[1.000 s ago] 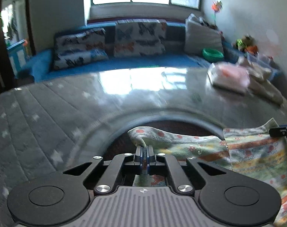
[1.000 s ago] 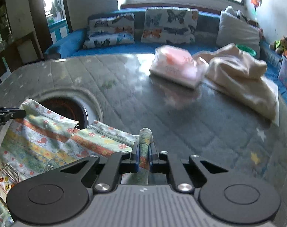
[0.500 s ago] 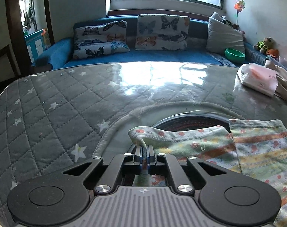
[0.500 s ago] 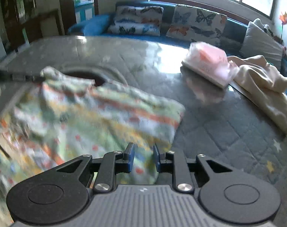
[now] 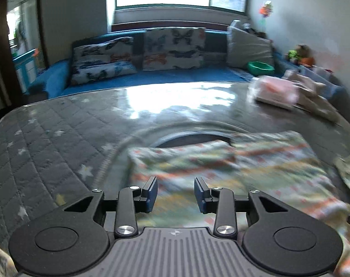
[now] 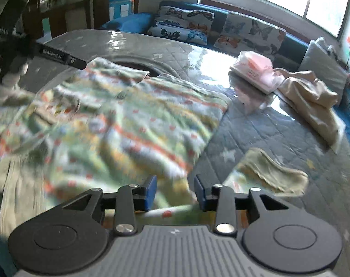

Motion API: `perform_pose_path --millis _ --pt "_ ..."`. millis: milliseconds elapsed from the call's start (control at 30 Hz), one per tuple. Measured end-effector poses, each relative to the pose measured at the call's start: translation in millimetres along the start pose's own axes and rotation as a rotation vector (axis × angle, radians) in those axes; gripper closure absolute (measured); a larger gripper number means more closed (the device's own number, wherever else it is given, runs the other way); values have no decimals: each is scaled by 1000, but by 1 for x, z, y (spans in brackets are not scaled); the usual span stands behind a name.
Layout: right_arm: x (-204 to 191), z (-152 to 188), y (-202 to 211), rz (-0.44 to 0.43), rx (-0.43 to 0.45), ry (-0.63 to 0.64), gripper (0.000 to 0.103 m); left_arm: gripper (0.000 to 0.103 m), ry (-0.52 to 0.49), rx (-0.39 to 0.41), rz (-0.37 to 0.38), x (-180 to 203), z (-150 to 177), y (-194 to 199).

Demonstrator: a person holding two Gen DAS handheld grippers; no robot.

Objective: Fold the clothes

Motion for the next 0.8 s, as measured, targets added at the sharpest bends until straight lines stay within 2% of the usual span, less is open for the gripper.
perform_pose_path --millis 167,333,433,533,600,700,800 --pt "-7 23 21 31 1 -8 61 63 -54 -15 116 41 26 27" --pt "3 33 36 21 19 -95 56 63 -85 -9 259 87 41 50" --pt "23 28 43 47 53 -179 56 63 -118 -10 348 116 50 59" --pt "48 22 42 99 88 -251 55 63 -169 -35 392 143 61 56" --pt "68 21 37 158 99 -296 49 63 -207 -57 424 158 69 54" --pt "101 27 20 208 68 -412 48 63 -237 -85 453 171 80 51" --pt "125 37 3 185 36 -529 51 63 -261 -114 481 181 90 49"
Point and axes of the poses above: each gripper's, at about its wrist camera, not at the fingertips, and y roughly against the way its jaws point, x to its right, z to its underside, the point moved 3 cm from there along -y, roughly the way its jaws point, and after that the axes turned 4 degrees about y, right-handed, at the moved point
